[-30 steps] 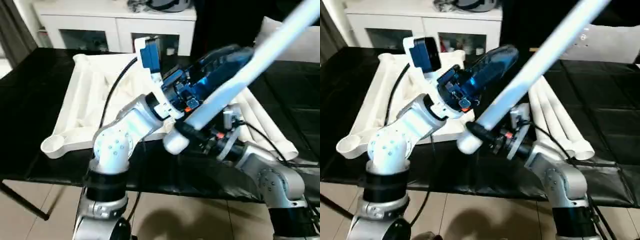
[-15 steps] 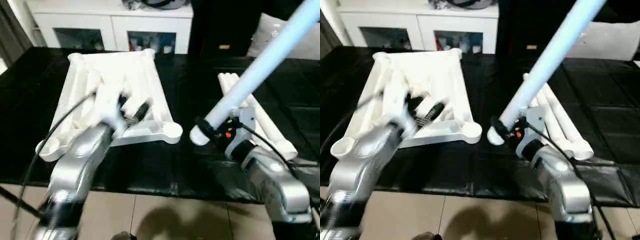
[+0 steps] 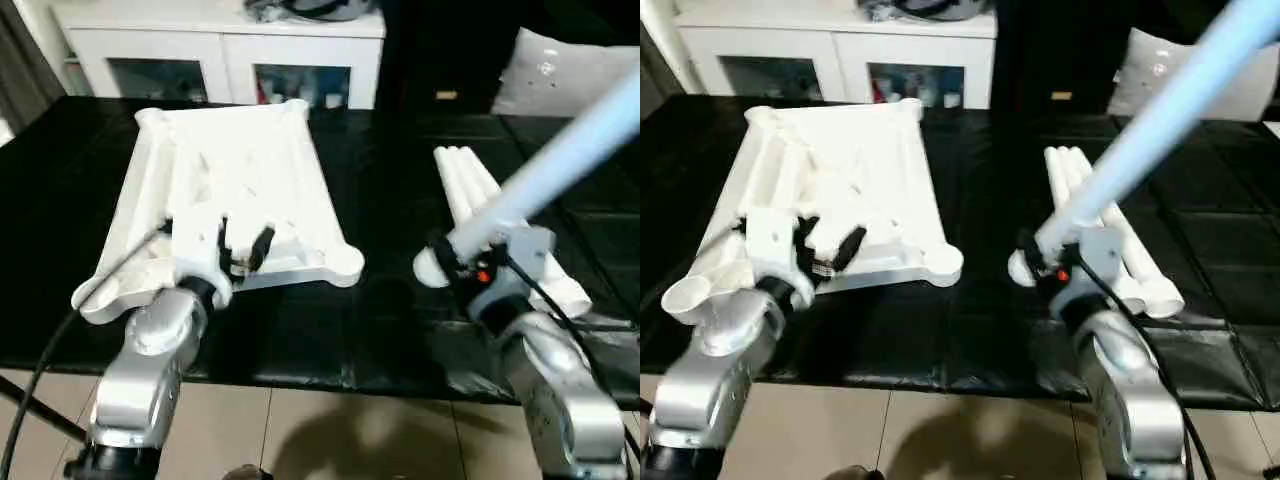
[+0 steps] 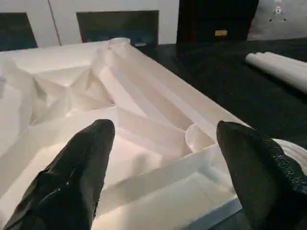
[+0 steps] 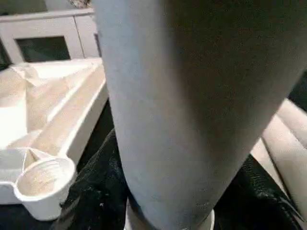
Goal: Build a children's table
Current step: Pick table leg
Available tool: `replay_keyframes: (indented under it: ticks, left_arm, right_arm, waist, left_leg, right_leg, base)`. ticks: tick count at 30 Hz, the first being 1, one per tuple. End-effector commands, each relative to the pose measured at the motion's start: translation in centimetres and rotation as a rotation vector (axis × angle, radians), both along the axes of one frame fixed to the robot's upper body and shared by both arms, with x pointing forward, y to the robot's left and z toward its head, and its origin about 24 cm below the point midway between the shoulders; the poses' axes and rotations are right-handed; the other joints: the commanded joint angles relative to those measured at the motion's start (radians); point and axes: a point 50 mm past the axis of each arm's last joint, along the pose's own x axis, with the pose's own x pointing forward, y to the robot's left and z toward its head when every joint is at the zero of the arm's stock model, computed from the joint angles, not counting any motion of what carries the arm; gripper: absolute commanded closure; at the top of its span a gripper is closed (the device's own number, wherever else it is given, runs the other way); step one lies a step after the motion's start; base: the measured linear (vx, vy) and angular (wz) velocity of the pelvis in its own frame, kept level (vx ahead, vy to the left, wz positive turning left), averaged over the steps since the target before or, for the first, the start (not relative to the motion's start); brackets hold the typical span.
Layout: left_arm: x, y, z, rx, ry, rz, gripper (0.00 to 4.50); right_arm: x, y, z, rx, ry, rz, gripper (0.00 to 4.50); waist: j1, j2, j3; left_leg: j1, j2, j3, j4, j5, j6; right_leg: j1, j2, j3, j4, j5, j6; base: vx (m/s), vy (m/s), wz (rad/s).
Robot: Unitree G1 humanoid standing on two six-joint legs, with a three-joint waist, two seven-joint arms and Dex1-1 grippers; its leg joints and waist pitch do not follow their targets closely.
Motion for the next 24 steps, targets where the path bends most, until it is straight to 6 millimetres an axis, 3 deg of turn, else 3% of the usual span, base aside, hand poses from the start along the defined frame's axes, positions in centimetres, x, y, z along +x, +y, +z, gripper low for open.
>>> replay_keyframes:
  ticks: [1, 2, 3, 4, 5, 6, 7, 8, 9, 10, 11, 12, 13, 14, 15, 16, 17, 18, 19, 20, 21, 22, 23, 24]
  left_arm:
    - [-0.07, 0.10, 0.29, 0.013, -0.021, 0.012, 0.68]
    - [-0.07, 0.12, 0.29, 0.014, -0.023, 0.012, 0.68]
    - [-0.07, 0.13, 0.28, 0.014, -0.023, 0.013, 0.68]
    - [-0.07, 0.22, 0.24, 0.014, -0.023, 0.017, 0.68]
    - [-0.07, 0.22, 0.24, 0.014, -0.023, 0.017, 0.68]
    - [-0.07, 0.26, 0.22, 0.014, -0.023, 0.020, 0.68]
    - [-0.11, 0.24, 0.22, 0.018, -0.023, 0.018, 0.68]
    - [-0.11, 0.24, 0.22, 0.018, -0.023, 0.018, 0.68]
    - [-0.17, 0.27, 0.19, 0.020, -0.022, 0.017, 0.68]
    - [-0.17, 0.27, 0.19, 0.020, -0.022, 0.017, 0.68]
    - [-0.26, 0.35, 0.17, 0.023, -0.024, 0.024, 0.68]
    - [-0.26, 0.35, 0.17, 0.023, -0.024, 0.024, 0.68]
    - [-0.33, 0.38, 0.14, 0.022, -0.022, 0.023, 0.68]
    - [-0.43, 0.30, 0.11, 0.019, -0.020, 0.013, 0.68]
    - [-0.46, 0.26, 0.14, 0.021, -0.024, 0.005, 0.68]
    - [-0.46, 0.23, 0.14, 0.018, -0.025, 0.004, 0.68]
    - [-0.45, 0.22, 0.14, 0.015, -0.026, 0.004, 0.68]
    - [-0.41, 0.03, 0.11, 0.026, -0.027, 0.002, 0.68]
    - [-0.39, -0.11, 0.13, 0.039, -0.030, -0.004, 0.68]
    - [-0.39, -0.11, 0.13, 0.039, -0.030, -0.004, 0.68]
    - [-0.41, -0.29, 0.14, 0.055, -0.034, -0.009, 0.68]
    - [-0.43, -0.39, 0.08, 0.056, -0.031, -0.012, 0.68]
    - [-0.46, -0.43, 0.01, 0.044, -0.026, -0.014, 0.68]
    - [-0.46, -0.32, -0.23, 0.031, -0.004, -0.003, 0.68]
  right_arm:
    - [-0.44, 0.19, -0.26, 0.022, 0.040, 0.005, 2.61]
    - [-0.55, 0.28, -0.42, 0.043, 0.053, 0.011, 2.61]
    - [-0.57, 0.30, -0.44, 0.046, 0.055, 0.010, 2.61]
    - [-0.66, 0.46, -0.55, 0.055, 0.060, 0.011, 2.61]
    - [-0.66, 0.46, -0.55, 0.055, 0.060, 0.011, 2.61]
    - [-0.69, 0.58, -0.65, 0.038, 0.057, 0.001, 2.61]
    - [-0.72, 0.65, -0.82, 0.051, 0.066, -0.001, 2.61]
    - [-0.72, 0.66, -0.85, 0.053, 0.067, 0.000, 2.61]
    - [-0.71, 0.70, -0.98, 0.067, 0.080, 0.000, 2.61]
    - [-0.71, 0.70, -0.98, 0.067, 0.080, 0.000, 2.61]
    - [-0.69, 0.80, -0.94, 0.082, 0.087, 0.008, 2.61]
    - [-0.69, 0.80, -0.94, 0.082, 0.087, 0.008, 2.61]
    - [-0.71, 0.94, -0.83, 0.093, 0.085, 0.019, 2.61]
    - [-0.70, 1.07, -0.63, 0.078, 0.070, 0.032, 2.61]
    - [-0.68, 1.11, -0.56, 0.063, 0.062, 0.032, 2.61]
    - [-0.68, 1.16, -0.68, 0.058, 0.071, 0.032, 2.61]
    - [-0.68, 1.19, -0.78, 0.059, 0.080, 0.032, 2.61]
    - [-0.69, 1.18, -1.01, 0.074, 0.097, 0.029, 2.61]
    - [-0.69, 1.13, -1.07, 0.076, 0.102, 0.024, 2.61]
    - [-0.69, 1.13, -1.07, 0.076, 0.102, 0.024, 2.61]
    - [-0.70, 1.02, -1.13, 0.078, 0.109, 0.017, 2.61]
    - [-0.71, 0.98, -1.12, 0.088, 0.115, 0.018, 2.61]
    - [-0.71, 0.97, -1.13, 0.090, 0.118, 0.020, 2.61]
    - [-0.68, 0.93, -1.14, 0.092, 0.120, 0.020, 2.61]
  waist:
    - [0.028, -0.015, -0.059]
    - [0.036, -0.014, -0.061]
    - [0.042, -0.011, -0.056]
    - [0.042, 0.002, -0.061]
    - [0.036, 0.005, -0.065]
    - [0.015, 0.016, -0.070]
    - [0.000, 0.021, -0.071]
    - [-0.014, 0.030, -0.068]
    - [-0.026, 0.036, -0.059]
    - [-0.034, 0.034, -0.053]
    - [-0.037, 0.029, -0.052]
    - [-0.032, -0.001, -0.047]
    - [-0.026, -0.010, -0.045]
    - [-0.018, -0.022, -0.046]
    - [-0.011, -0.008, -0.037]
    - [-0.033, 0.024, -0.025]
    - [-0.060, 0.044, -0.009]
    - [-0.059, 0.058, -0.021]
    - [-0.001, 0.059, -0.020]
    - [-0.016, 0.040, -0.034]
    - [-0.038, -0.033, -0.085]
    - [-0.037, -0.015, -0.065]
    - [-0.060, -0.010, -0.021]
    - [-0.042, 0.049, -0.014]
  left_leg:
    - [-0.020, 0.010, -0.016, 0.005, -0.174, 0.158]
    - [-0.029, 0.015, -0.027, 0.028, -0.150, 0.182]
    - [-0.036, 0.029, -0.047, 0.039, -0.134, 0.198]
    - [-0.015, 0.030, -0.043, 0.009, -0.133, 0.220]
    - [-0.004, 0.025, -0.034, -0.009, -0.122, 0.246]
    - [0.037, 0.015, -0.014, -0.044, -0.097, 0.327]
    - [0.052, 0.010, -0.017, -0.050, -0.068, 0.376]
    - [0.078, 0.010, -0.015, -0.058, -0.060, 0.434]
    - [0.066, 0.008, -0.005, -0.090, -0.064, 0.453]
    - [0.055, 0.012, -0.004, -0.116, -0.114, 0.435]
    - [0.051, 0.020, -0.012, -0.118, -0.143, 0.427]
    - [0.042, 0.022, 0.003, -0.117, -0.274, 0.328]
    - [0.035, 0.001, 0.022, -0.105, -0.397, 0.240]
    - [0.023, -0.005, -0.017, -0.017, -0.546, 0.129]
    - [0.022, 0.028, -0.083, 0.038, -0.474, 0.074]
    - [0.032, 0.037, -0.113, -0.023, -0.611, -0.013]
    - [0.037, 0.033, -0.113, -0.092, -0.858, -0.117]
    - [-0.039, 0.001, -0.095, -0.221, -1.140, -0.280]
    - [-0.068, -0.057, 0.001, -0.270, -1.089, -0.353]
    - [-0.055, -0.048, 0.017, -0.268, -0.941, -0.388]
    - [0.049, -0.025, -0.028, -0.079, -0.565, -0.416]
    - [0.101, -0.033, -0.126, 0.171, -0.191, -0.151]
    - [0.016, -0.013, -0.140, 0.186, -0.130, -0.076]
    - [0.044, 0.021, -0.182, 0.114, -0.263, -0.127]
  right_leg:
    - [0.057, -0.178, 0.102, -0.134, -0.362, -0.113]
    - [0.060, -0.207, 0.119, -0.141, -0.381, -0.114]
    - [0.053, -0.222, 0.125, -0.145, -0.422, -0.130]
    - [0.039, -0.177, 0.099, -0.136, -0.399, -0.152]
    - [0.035, -0.141, 0.079, -0.120, -0.347, -0.155]
    - [0.001, -0.059, 0.027, -0.080, -0.247, -0.151]
    - [-0.009, -0.032, 0.004, -0.059, -0.210, -0.144]
    - [-0.038, 0.001, -0.038, -0.023, -0.191, -0.128]
    - [-0.043, 0.023, -0.074, 0.032, -0.179, -0.076]
    - [-0.037, 0.018, -0.093, 0.072, -0.163, -0.024]
    - [-0.027, 0.001, -0.095, 0.075, -0.145, -0.005]
    - [-0.023, -0.046, -0.070, 0.014, -0.151, 0.013]
    - [-0.030, -0.078, -0.046, -0.034, -0.215, -0.010]
    - [-0.001, -0.204, 0.029, -0.117, -0.459, -0.056]
    - [0.018, -0.284, 0.056, -0.161, -0.645, -0.088]
    - [0.013, -0.192, -0.014, -0.132, -0.709, -0.073]
    - [-0.001, -0.094, -0.061, -0.090, -0.640, -0.036]
    - [0.093, -0.010, -0.111, 0.091, -0.222, -0.061]
    - [0.112, 0.028, -0.170, 0.126, -0.080, -0.112]
    - [0.109, 0.007, -0.149, 0.109, -0.124, -0.134]
    - [0.020, -0.143, -0.071, 0.037, -0.445, -0.144]
    - [-0.008, -0.264, 0.003, -0.136, -0.506, -0.263]
    - [0.071, -0.247, -0.030, -0.131, -0.495, -0.368]
    - [0.066, -0.110, -0.149, -0.087, -0.456, -0.366]
  base:
    - [0.006, 0.062, 0.00]
    - [0.000, 0.000, 0.00]
    - [0.007, 0.116, 0.00]
    - [0.010, 0.169, 0.07]
    - [0.010, 0.169, 0.07]
    - [-0.003, 0.179, 0.10]
    - [-0.013, 0.187, 0.10]
    - [-0.030, 0.286, 0.20]
    - [-0.021, 0.206, 0.16]
    - [-0.048, 0.161, 0.07]
    - [-0.031, 0.062, -0.02]
    - [-0.077, 0.116, 0.05]
    - [-0.081, 0.108, 0.06]
    - [-0.095, 0.193, -0.06]
    - [-0.050, 0.139, -0.13]
    - [-0.083, 0.152, -0.23]
    - [-0.154, 0.152, -0.22]
    - [-0.154, 0.152, -0.22]
    - [-0.133, 0.098, 0.09]
    - [-0.034, -0.038, 0.25]
    - [-0.034, -0.038, 0.25]
    - [0.039, -0.055, -0.05]
    - [0.000, 0.000, 0.00]
    - [0.000, 0.000, 0.00]
